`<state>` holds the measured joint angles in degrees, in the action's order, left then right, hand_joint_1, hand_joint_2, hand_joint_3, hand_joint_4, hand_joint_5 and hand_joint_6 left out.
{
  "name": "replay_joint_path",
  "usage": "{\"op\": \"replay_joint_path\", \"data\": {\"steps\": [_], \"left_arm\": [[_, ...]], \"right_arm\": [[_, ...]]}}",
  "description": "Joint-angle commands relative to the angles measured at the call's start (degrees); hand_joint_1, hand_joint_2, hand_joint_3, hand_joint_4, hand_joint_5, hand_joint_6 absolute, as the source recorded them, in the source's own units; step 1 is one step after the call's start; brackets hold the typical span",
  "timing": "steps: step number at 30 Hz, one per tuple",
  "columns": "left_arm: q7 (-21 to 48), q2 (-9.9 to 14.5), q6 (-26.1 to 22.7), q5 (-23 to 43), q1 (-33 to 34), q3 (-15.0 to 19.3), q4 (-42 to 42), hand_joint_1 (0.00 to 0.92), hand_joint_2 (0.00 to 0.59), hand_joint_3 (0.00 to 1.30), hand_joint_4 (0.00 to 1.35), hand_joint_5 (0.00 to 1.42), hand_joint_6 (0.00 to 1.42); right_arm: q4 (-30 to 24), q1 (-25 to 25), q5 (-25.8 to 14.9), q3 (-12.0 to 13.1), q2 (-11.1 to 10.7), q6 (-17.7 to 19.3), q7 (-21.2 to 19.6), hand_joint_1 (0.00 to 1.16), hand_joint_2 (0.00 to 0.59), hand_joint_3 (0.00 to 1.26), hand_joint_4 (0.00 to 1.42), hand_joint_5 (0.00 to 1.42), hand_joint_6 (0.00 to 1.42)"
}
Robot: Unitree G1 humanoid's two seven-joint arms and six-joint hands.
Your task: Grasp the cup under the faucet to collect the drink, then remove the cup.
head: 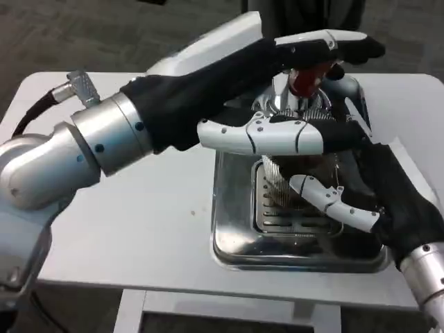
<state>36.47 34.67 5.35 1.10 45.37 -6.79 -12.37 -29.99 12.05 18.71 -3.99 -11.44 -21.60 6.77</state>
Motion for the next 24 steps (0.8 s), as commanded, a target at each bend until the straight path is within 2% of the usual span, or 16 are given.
{"op": "replay_joint_path", "data": {"steps": [1, 8, 19, 24], "left_arm": [[0.97, -0.45, -0.98, 0.84, -1.66, 0.80, 0.99, 0.140, 0.122, 0.18, 0.16, 0.23, 0.21], [1.07, -2.02, -1.52, 2.28, -1.29, 2.23, 0.99, 0.141, 0.131, 0.18, 0.16, 0.24, 0.22], [-0.12, -3.11, -1.48, 4.32, -1.01, 5.05, -0.04, 0.154, 0.134, 0.18, 0.16, 0.25, 0.23], [-0.05, -2.85, -1.79, 5.00, -0.32, 6.52, -0.69, 0.162, 0.135, 0.18, 0.17, 0.26, 0.24]], "right_arm": [[-0.73, -1.02, -0.25, 0.12, 0.15, 0.33, -0.13, 0.62, 0.262, 0.00, 0.01, 0.06, 0.13], [-0.92, -1.21, -0.39, 0.54, 0.10, 0.42, -0.08, 0.62, 0.261, 0.00, 0.01, 0.06, 0.13], [-1.42, -1.17, -0.13, 0.42, 0.21, -0.09, -0.07, 0.61, 0.266, 0.00, 0.01, 0.06, 0.13], [-1.60, -1.09, -0.17, 0.46, 0.28, -0.21, -0.13, 0.60, 0.268, 0.00, 0.01, 0.06, 0.13]]}}
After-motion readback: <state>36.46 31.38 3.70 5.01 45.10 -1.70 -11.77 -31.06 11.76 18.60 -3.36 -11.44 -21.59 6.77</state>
